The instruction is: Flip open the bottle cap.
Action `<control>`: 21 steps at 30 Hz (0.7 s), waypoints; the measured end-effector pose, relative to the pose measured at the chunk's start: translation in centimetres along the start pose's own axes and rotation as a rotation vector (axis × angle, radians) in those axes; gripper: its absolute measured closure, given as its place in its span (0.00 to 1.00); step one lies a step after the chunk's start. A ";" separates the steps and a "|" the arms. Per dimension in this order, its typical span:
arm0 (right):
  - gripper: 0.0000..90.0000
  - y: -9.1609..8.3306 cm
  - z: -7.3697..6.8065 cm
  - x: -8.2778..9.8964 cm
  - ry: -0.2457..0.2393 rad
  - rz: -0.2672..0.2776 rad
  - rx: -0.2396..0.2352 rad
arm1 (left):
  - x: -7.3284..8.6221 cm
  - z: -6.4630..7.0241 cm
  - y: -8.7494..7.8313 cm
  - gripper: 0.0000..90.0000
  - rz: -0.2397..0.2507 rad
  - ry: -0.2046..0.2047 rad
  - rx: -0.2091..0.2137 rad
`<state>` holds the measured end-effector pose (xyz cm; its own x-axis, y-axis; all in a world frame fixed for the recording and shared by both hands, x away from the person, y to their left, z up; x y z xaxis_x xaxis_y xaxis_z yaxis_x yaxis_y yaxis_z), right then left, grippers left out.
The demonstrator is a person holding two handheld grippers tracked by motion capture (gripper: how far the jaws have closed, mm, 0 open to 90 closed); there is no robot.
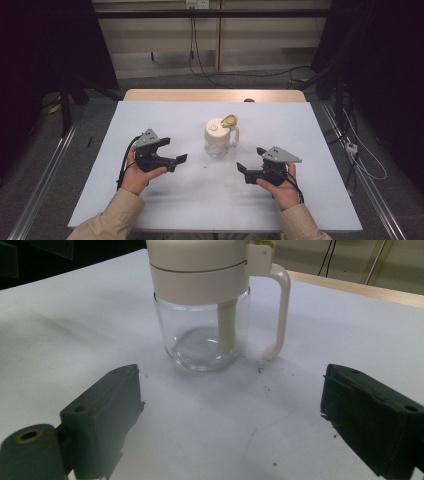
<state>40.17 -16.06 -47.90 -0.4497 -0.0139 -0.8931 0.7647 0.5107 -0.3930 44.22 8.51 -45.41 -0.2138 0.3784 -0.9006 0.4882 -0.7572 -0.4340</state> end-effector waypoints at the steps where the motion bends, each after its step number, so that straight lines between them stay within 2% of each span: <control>1: 0.11 -0.2 0.0 0.0 0.007 0.001 0.001 | 0.2 0.0 -0.1 0.08 -0.001 -0.001 -0.002; 7: 0.11 -1.1 0.4 0.3 0.010 0.006 -0.004 | 1.0 -0.2 -0.9 0.08 -0.005 -0.001 -0.003; 11: 0.11 -1.7 0.6 0.4 0.021 0.013 -0.009 | 1.3 -0.2 -1.4 0.08 0.008 -0.017 -0.003; 21: 0.09 -3.2 1.4 0.9 0.030 0.016 -0.007 | 2.4 -0.4 -2.5 0.08 0.001 -0.029 -0.019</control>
<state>38.03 -18.94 -47.73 -0.4512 0.0205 -0.8922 0.7688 0.5166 -0.3769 42.85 11.55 -46.48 -0.2380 0.3621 -0.9012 0.5040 -0.7471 -0.4333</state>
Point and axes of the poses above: each handheld gripper's, and its own axes: y roughly forward along the jaws, x roughly out of its underside, z roughly to its right, the point moved 10 cm from there along y, roughly forward along the jaws, and after that the axes turned 10 degrees about y, right-handed, at the moved point
